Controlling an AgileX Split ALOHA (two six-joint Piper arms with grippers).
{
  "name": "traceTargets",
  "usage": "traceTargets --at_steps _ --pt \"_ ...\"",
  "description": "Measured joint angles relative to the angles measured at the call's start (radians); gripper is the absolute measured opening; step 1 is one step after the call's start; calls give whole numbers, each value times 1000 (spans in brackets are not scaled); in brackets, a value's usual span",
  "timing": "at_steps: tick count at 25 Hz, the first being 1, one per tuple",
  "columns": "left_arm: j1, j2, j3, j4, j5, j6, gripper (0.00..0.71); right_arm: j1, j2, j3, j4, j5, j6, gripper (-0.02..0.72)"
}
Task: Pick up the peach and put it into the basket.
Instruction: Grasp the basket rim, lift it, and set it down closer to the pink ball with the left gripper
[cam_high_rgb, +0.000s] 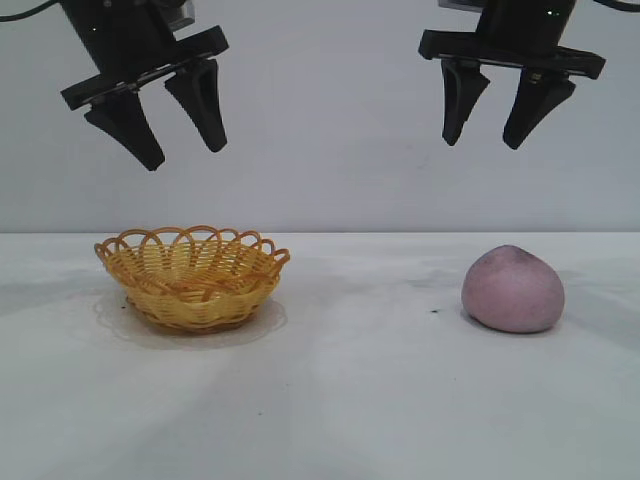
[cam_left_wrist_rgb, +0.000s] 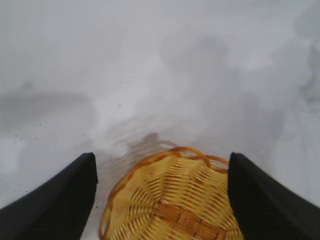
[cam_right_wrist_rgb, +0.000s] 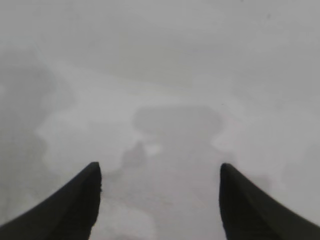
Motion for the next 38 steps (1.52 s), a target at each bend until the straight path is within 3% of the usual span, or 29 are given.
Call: traceTargets --at_steps 13,23,29,38 --pt "0 0 0 5 6 0 514 0 0 0 0 0 0 434" --pt "0 7 -2 156 130 127 514 0 0 0 0 0 0 434" --pt "0 80 -89 166 280 243 514 0 0 0 0 0 0 434" --pt "-1 208 -238 208 366 300 514 0 0 0 0 -2 0 434"
